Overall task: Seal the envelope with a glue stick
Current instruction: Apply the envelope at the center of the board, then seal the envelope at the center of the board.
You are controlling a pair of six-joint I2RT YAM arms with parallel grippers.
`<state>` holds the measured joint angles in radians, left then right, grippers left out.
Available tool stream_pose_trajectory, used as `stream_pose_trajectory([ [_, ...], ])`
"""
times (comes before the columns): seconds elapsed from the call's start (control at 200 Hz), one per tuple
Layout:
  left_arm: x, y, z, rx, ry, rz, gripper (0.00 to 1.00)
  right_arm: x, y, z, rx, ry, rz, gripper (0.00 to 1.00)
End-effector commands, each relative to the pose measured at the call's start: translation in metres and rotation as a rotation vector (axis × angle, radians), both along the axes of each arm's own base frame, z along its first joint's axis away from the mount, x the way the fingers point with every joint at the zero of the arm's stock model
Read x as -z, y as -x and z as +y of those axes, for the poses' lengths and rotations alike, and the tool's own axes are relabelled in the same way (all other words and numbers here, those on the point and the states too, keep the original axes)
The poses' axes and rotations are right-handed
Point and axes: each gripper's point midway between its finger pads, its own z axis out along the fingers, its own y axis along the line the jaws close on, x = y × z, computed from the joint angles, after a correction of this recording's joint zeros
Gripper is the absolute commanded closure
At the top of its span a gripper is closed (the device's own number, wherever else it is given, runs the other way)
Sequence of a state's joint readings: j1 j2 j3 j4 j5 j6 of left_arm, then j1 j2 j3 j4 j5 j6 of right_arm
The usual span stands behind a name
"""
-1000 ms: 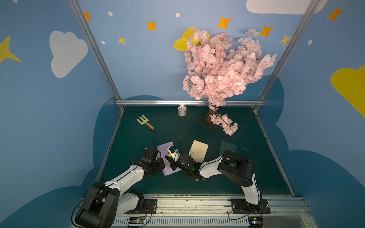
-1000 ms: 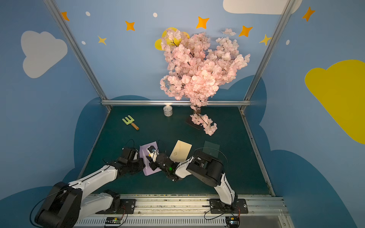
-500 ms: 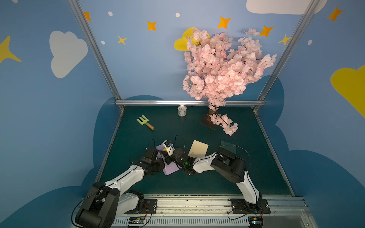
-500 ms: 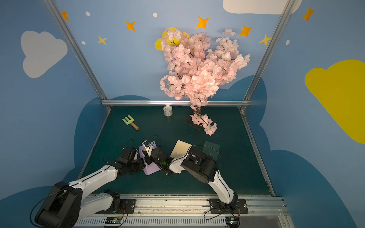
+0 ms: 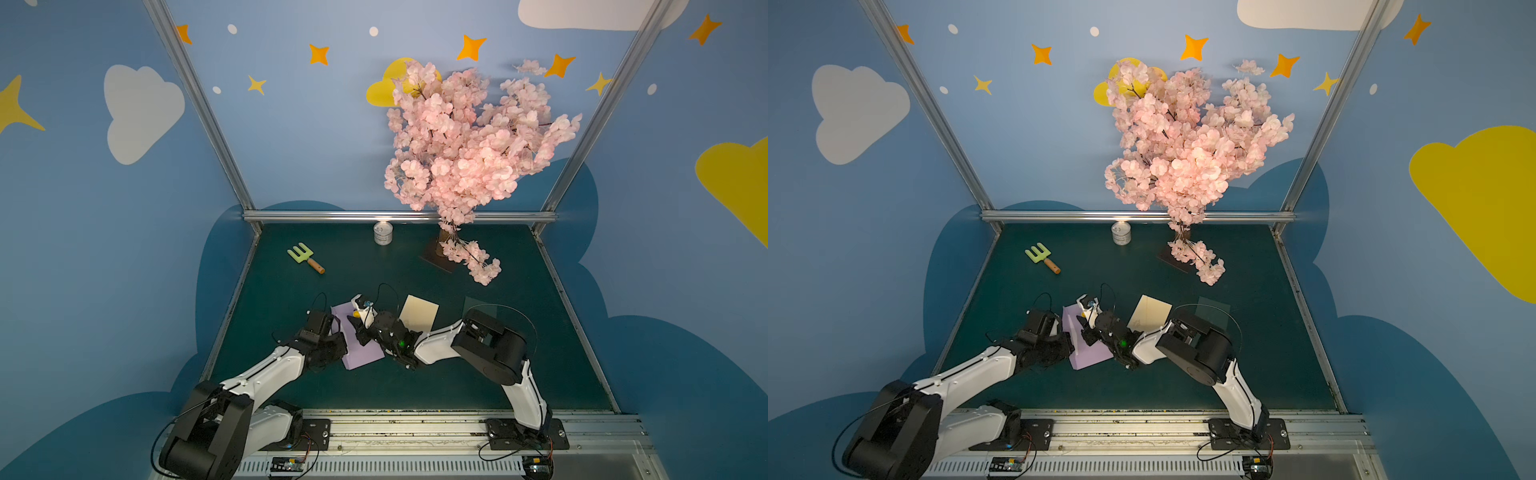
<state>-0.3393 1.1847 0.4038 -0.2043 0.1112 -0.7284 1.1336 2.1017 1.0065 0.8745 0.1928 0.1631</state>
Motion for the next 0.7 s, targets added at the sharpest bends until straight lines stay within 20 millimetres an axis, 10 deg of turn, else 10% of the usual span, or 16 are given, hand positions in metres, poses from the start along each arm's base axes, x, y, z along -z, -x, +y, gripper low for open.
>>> stream_pose_trajectory([
  [0.0, 0.003, 0.004, 0.005, 0.01, -0.048, 0.045, 0.97, 0.008, 0.029, -0.007, -0.037, 0.019, 0.068, 1.0],
  [0.506, -0.011, -0.012, 0.015, 0.09, -0.22, 0.163, 0.92, -0.103, -0.025, -0.08, 0.175, -0.359, 0.26, 1.0],
  [0.656, -0.018, -0.013, 0.006, 0.134, -0.184, 0.154, 0.77, -0.108, -0.025, -0.111, 0.219, -0.332, 0.235, 1.0],
  [0.696, -0.02, -0.013, 0.005, 0.138, -0.181, 0.146, 0.59, -0.106, -0.025, -0.118, 0.232, -0.323, 0.233, 1.0],
])
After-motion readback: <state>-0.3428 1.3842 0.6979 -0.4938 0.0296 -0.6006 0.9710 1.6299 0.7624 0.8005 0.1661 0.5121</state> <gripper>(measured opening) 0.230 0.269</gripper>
